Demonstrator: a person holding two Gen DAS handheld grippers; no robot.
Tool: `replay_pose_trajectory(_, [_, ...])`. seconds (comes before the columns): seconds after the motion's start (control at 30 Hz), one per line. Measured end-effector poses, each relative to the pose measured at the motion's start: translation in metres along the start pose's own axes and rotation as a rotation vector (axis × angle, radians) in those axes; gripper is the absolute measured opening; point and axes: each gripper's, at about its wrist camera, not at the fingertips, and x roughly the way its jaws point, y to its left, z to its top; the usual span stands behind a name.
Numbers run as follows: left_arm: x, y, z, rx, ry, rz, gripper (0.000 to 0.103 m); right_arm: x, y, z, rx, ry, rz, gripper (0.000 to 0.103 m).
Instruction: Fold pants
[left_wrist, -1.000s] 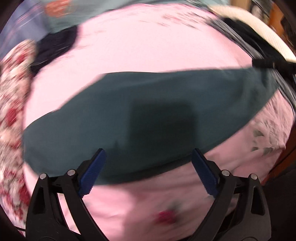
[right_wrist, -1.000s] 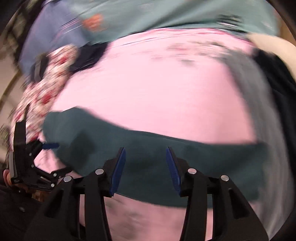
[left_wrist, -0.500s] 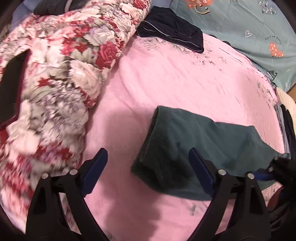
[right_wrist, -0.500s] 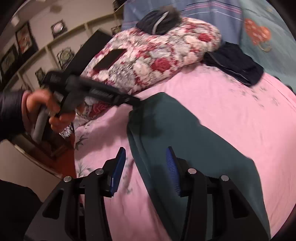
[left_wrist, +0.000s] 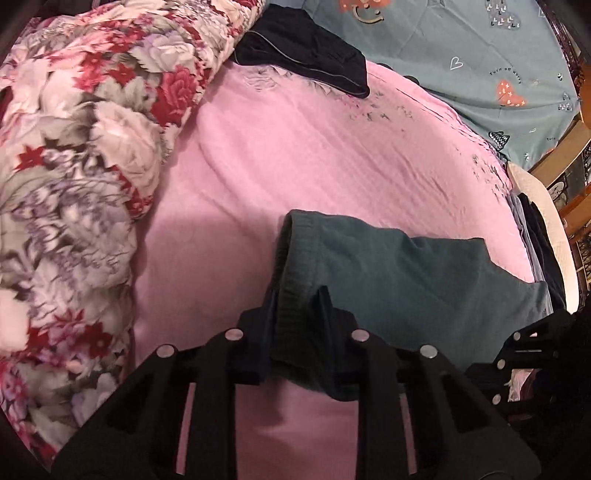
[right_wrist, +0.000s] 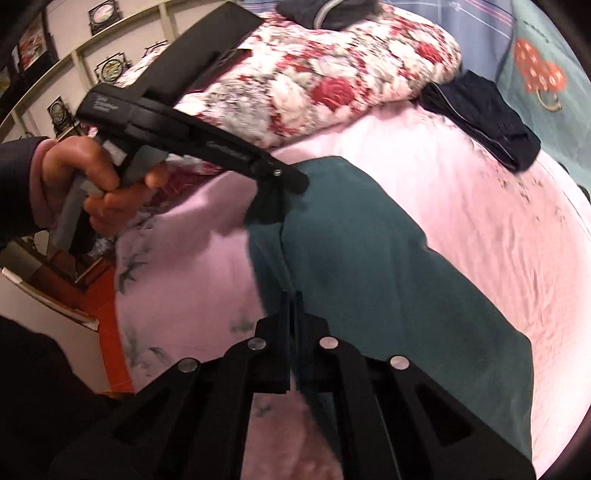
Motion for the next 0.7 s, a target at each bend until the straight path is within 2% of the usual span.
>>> replay_pose_trajectory(0.03, [0.0, 0.001, -0.004, 0.005, 0.001, 0.019, 0.022, 0.002, 0.003, -0.002, -0.006, 0.009, 0.011, 0.001])
replay_pose_trajectory(0.1, [0.006, 0.006, -0.014, 0.0, 0.04, 0.047, 0.03, 0.019, 0.01, -0.007, -0.008, 0.057, 0.039, 0.001])
replay_pose_trajectory(0.13, [0.01, 0.008, -0.017, -0.006, 0.061, 0.07, 0.045, 0.028, 0.01, -0.007, -0.005, 0.078, 0.039, 0.005])
replay_pose_trajectory(0.17, [0.011, 0.006, -0.019, 0.0, 0.07, 0.129, 0.058, 0.037, 0.009, -0.01, 0.008, 0.109, 0.033, 0.006])
replay_pose_trajectory(0.23, [0.002, 0.002, -0.017, 0.019, 0.037, 0.164, 0.063, 0.037, -0.001, -0.01, 0.057, 0.132, 0.048, 0.007])
replay_pose_trajectory(0.27, [-0.008, -0.003, -0.014, 0.028, 0.008, 0.191, 0.07, 0.028, -0.007, -0.009, 0.078, 0.114, 0.056, 0.012])
replay_pose_trajectory(0.3, [-0.018, -0.008, -0.01, 0.033, -0.024, 0.228, 0.07, 0.011, -0.017, -0.008, 0.103, 0.073, 0.06, 0.021])
replay_pose_trajectory(0.33, [-0.025, -0.014, -0.007, 0.036, -0.053, 0.261, 0.07, -0.004, -0.028, -0.008, 0.127, 0.034, 0.044, 0.043])
replay_pose_trajectory(0.37, [-0.036, -0.025, -0.003, 0.036, -0.094, 0.277, 0.071, -0.026, -0.048, -0.012, 0.168, -0.02, -0.007, 0.052])
replay_pose_trajectory(0.43, [-0.046, -0.042, 0.003, 0.018, -0.135, 0.215, 0.071, -0.053, -0.086, -0.023, 0.253, -0.065, -0.052, 0.052])
replay_pose_trajectory(0.47, [-0.046, -0.058, 0.007, 0.017, -0.149, 0.16, 0.071, -0.061, -0.104, -0.028, 0.299, -0.069, -0.055, 0.052])
replay_pose_trajectory(0.57, [-0.025, -0.103, 0.013, 0.045, -0.138, 0.039, 0.073, -0.078, -0.171, -0.05, 0.469, -0.064, -0.023, 0.052])
replay_pose_trajectory(0.7, [0.035, -0.155, 0.004, 0.041, -0.018, -0.054, 0.073, -0.063, -0.229, -0.077, 0.555, 0.03, 0.114, 0.052])
